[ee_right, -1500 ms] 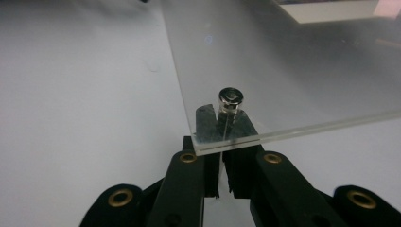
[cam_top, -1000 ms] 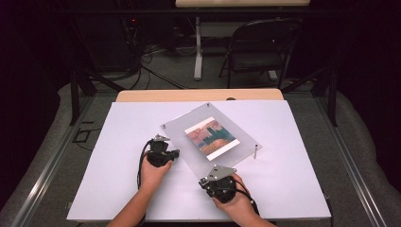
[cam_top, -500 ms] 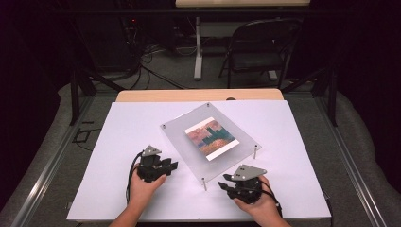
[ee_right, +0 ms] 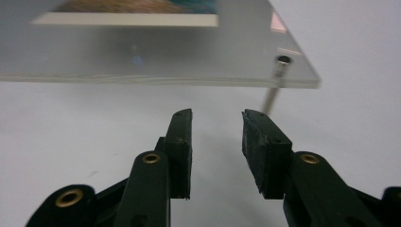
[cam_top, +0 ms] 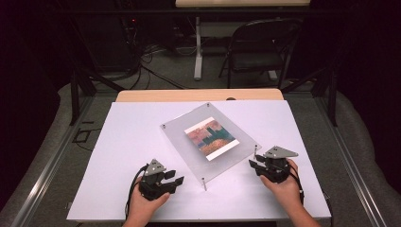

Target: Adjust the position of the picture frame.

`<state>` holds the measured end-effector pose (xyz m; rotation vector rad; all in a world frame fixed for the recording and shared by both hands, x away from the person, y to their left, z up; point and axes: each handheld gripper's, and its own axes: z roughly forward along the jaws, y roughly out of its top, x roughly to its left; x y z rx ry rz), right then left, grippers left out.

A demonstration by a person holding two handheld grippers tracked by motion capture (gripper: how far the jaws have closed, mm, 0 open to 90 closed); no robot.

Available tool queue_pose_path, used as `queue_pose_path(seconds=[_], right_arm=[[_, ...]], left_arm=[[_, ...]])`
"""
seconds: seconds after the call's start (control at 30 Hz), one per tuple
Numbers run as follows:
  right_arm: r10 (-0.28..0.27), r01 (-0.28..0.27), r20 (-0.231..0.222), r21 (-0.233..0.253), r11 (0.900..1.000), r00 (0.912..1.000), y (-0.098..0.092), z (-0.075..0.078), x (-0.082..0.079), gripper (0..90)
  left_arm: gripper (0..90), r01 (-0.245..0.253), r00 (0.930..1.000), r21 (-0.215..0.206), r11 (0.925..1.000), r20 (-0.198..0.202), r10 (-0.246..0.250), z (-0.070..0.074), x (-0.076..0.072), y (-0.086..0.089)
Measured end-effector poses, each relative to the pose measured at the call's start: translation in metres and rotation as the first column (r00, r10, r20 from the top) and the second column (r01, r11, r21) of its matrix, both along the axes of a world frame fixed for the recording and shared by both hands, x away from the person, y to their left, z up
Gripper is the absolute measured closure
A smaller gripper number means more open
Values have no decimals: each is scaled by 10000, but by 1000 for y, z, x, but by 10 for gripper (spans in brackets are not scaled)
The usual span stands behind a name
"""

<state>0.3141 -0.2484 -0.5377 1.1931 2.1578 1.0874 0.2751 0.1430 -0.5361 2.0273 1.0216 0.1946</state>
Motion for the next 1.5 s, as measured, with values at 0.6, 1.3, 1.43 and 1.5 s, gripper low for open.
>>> queue_pose_path(seconds=[0.6, 1.3, 1.43, 1.5], right_arm=[[242, -239, -95, 312, 9992, 9997, 0, -21, 51, 810], [-9, 23, -272, 524, 9986, 9996, -1, -19, 47, 851], [167, -154, -266, 474, 9988, 9995, 0, -14, 43, 852], [251, -240, -148, 701, 9972, 9996, 1, -8, 37, 852]], left_arm=[[587, 1148, 9925, -278, 9930, -392, -1159, -14, -6, -51], [838, 1104, 9928, -446, 9929, -416, -1122, -19, -4, -70], [844, 1155, 9925, -423, 9924, -346, -1170, -13, -2, -63], [849, 1001, 9946, -571, 9933, -217, -1014, -9, 1, -57]])
